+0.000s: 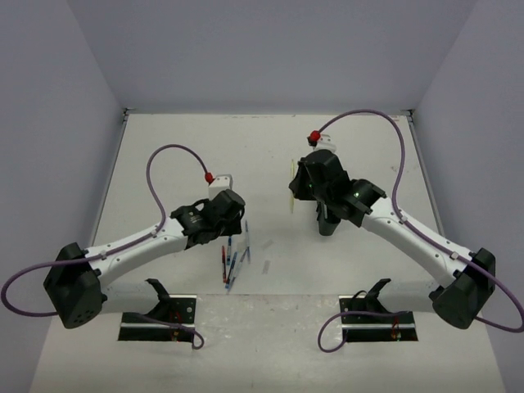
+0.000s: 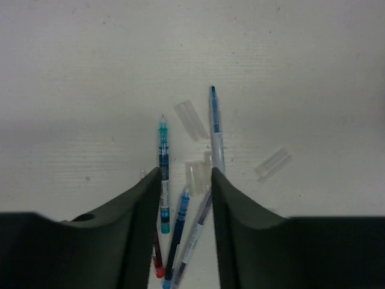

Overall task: Sort the stationery into containers
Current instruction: Pick up the pen cap from the center of the board, then close the pen cap on the pen.

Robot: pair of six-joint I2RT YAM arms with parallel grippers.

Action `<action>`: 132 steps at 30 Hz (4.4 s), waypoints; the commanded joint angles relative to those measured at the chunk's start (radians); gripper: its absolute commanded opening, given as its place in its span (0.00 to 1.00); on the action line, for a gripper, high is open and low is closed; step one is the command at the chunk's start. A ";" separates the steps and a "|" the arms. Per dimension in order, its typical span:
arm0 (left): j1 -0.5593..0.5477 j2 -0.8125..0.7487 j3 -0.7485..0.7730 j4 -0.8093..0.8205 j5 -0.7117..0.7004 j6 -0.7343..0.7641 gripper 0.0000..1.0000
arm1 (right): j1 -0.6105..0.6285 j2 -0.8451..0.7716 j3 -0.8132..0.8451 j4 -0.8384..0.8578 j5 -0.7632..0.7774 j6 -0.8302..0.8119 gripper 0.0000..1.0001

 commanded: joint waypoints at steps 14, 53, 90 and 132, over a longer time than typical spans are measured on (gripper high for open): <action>-0.041 0.219 0.015 0.053 -0.019 -0.232 0.23 | -0.037 0.013 -0.144 0.070 -0.104 -0.068 0.00; -0.074 0.320 -0.063 0.080 0.004 -0.301 0.17 | -0.037 -0.003 -0.174 0.079 -0.115 -0.059 0.00; -0.071 -0.301 0.001 0.801 0.009 0.307 0.00 | 0.018 -0.259 -0.588 1.024 -0.734 0.004 0.00; -0.072 -0.305 -0.091 0.898 0.170 0.268 0.00 | 0.032 -0.305 -0.507 0.866 -0.619 -0.099 0.00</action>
